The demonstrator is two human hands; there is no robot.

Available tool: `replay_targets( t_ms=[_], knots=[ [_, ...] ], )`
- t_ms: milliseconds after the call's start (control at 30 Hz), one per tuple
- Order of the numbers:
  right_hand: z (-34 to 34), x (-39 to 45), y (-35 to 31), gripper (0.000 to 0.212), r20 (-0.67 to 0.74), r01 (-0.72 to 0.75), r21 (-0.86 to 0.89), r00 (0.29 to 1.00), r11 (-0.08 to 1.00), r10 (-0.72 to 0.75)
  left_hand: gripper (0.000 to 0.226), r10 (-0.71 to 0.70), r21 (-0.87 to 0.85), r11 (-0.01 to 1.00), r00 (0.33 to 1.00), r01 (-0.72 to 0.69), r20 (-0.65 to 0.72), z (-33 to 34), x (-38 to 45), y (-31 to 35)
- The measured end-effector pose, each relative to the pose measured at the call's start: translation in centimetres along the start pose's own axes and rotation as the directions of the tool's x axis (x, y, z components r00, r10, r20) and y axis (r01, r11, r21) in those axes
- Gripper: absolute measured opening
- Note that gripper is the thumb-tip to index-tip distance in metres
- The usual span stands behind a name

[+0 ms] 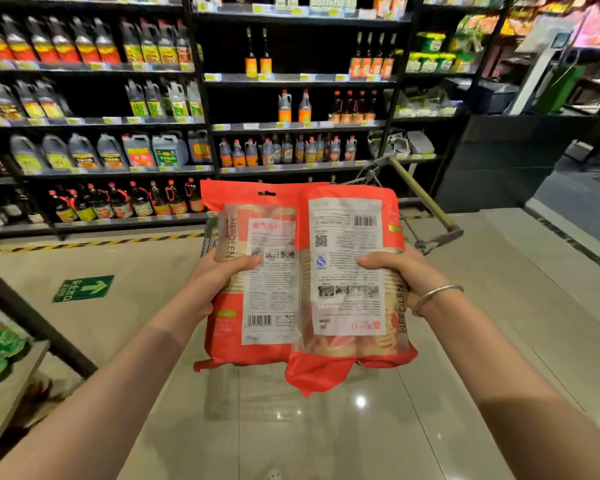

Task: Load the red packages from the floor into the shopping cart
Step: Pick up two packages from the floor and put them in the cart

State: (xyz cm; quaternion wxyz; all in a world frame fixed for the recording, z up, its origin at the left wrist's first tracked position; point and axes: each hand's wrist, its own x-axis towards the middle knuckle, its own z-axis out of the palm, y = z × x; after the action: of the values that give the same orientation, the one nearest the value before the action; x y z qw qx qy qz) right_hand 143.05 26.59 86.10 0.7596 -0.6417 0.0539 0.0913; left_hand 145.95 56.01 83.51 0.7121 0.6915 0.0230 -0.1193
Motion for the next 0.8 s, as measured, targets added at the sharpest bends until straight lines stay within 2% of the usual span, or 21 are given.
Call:
replay_targets(
  t_ms=[100, 267, 400, 533, 667, 800],
  knots=[
    [-0.5, 5.4, -1.4, 0.059, -0.019, -0.010, 0.023, 1.000, 1.000, 0.011, 0.069, -0.003, 0.012, 1.000, 0.999, 0.003, 0.034, -0.6, 6.1, 1.7],
    [-2.1, 13.7, -2.7, 0.063, -0.037, -0.037, 0.019, 0.999, 0.999, 0.037, 0.035, -0.028, 0.027, 0.999, 0.998, 0.026, 0.064, -0.3, 14.8, 3.0],
    [-4.6, 20.2, -2.6, 0.062, -0.045, -0.059, 0.038, 0.997, 0.998, 0.060, 0.053, -0.076, 0.037, 0.997, 0.993, 0.073, 0.087, 0.7, 21.9, 2.6],
    [-8.0, 27.3, -2.6, 0.064, -0.033, -0.110, 0.011, 0.993, 0.994, 0.110, 0.043, -0.136, 0.010, 0.991, 0.989, 0.136, 0.057, 2.5, 29.6, 1.4],
    [-11.2, 34.7, -3.0, 0.057, -0.026, -0.157, -0.032, 0.987, 0.987, 0.156, 0.076, -0.189, -0.020, 0.982, 0.981, 0.190, 0.041, 4.2, 36.9, 0.1],
    [-13.7, 41.5, -2.1, 0.054, 0.006, -0.234, -0.043, 0.972, 0.971, 0.235, 0.078, -0.261, -0.055, 0.964, 0.965, 0.260, -0.010, 5.0, 42.6, -2.2]
  ],
)
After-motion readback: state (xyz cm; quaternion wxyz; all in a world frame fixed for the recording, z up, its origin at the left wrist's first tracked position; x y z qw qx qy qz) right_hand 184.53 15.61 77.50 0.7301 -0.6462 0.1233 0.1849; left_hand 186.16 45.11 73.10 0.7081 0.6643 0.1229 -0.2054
